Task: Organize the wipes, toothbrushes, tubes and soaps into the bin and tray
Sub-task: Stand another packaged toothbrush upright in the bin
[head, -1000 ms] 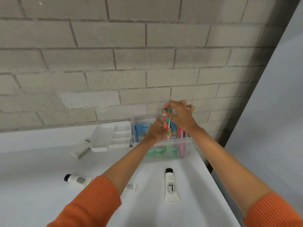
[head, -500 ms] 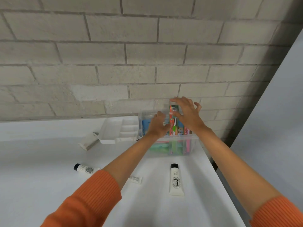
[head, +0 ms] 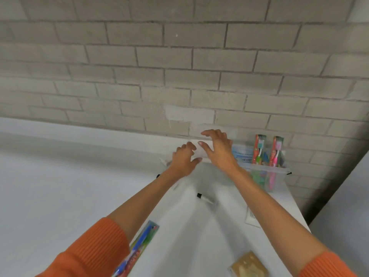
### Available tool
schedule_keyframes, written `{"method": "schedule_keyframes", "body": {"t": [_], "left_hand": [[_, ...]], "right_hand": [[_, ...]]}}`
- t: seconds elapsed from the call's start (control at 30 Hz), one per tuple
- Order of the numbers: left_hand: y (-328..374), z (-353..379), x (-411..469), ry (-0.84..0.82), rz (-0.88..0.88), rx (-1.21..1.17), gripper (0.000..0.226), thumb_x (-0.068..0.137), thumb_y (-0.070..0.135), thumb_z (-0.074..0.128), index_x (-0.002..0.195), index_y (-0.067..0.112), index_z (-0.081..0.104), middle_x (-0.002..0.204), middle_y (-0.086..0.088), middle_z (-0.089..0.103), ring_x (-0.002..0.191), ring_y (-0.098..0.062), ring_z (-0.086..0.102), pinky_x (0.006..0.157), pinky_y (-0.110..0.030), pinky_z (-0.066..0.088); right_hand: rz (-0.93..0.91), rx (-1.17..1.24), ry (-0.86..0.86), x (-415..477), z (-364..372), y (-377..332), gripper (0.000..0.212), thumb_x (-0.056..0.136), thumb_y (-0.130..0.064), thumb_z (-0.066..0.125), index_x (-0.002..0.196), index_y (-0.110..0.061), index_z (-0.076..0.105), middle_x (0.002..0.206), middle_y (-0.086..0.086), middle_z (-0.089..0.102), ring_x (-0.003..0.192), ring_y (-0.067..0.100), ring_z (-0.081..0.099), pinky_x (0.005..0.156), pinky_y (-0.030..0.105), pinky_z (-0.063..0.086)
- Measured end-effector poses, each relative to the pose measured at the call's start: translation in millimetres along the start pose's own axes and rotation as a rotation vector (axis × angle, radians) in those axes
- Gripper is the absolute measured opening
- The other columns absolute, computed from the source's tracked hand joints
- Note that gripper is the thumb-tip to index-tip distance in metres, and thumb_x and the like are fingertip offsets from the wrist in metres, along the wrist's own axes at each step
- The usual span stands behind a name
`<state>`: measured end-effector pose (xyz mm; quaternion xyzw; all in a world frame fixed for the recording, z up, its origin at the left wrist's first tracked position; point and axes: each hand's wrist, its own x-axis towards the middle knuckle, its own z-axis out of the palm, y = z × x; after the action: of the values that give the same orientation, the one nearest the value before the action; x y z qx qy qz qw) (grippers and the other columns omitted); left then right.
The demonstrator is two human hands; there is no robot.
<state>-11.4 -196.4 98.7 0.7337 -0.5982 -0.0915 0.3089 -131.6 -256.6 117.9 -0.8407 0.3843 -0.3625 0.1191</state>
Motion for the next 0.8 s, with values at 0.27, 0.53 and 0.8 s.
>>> {"method": "schedule_keyframes", "body": {"t": [0.27, 0.53, 0.8], "left_hand": [[-99.9, -61.4, -98.8, -0.083, -0.264, 0.095, 0.041, 0.087, 0.034, 0.060, 0.117, 0.010, 0.048, 0.120, -0.010, 0.059, 0.113, -0.028, 0.052, 0.095, -0.038, 0.039], [-142.2, -84.4, -194.4, -0.234, -0.410, 0.134, 0.040, 0.089, 0.038, 0.057, 0.117, 0.010, 0.050, 0.122, -0.009, 0.060, 0.114, -0.026, 0.053, 0.099, -0.037, 0.038], [-151.3, -75.9, -264.5, -0.256, -0.378, 0.052, 0.038, 0.087, 0.038, 0.060, 0.108, 0.007, 0.057, 0.113, -0.012, 0.063, 0.091, -0.020, 0.054, 0.083, -0.030, 0.045]], "right_hand": [[-0.006, 0.078, -0.314, -66.8, 73.1, -72.2, 0.030, 0.094, -0.032, 0.049, 0.120, -0.017, 0.049, 0.123, 0.004, 0.053, 0.118, 0.022, 0.041, 0.088, 0.029, 0.024], [-0.084, 0.005, -0.748, -132.8, 105.8, -116.6, 0.022, 0.090, -0.021, 0.058, 0.111, -0.016, 0.061, 0.119, 0.007, 0.057, 0.116, 0.022, 0.049, 0.103, 0.038, 0.034], [-0.142, 0.030, -0.790, -189.4, 120.0, -132.4, 0.030, 0.081, -0.021, 0.069, 0.111, -0.025, 0.066, 0.121, -0.002, 0.060, 0.116, 0.019, 0.047, 0.098, 0.030, 0.026]]}}
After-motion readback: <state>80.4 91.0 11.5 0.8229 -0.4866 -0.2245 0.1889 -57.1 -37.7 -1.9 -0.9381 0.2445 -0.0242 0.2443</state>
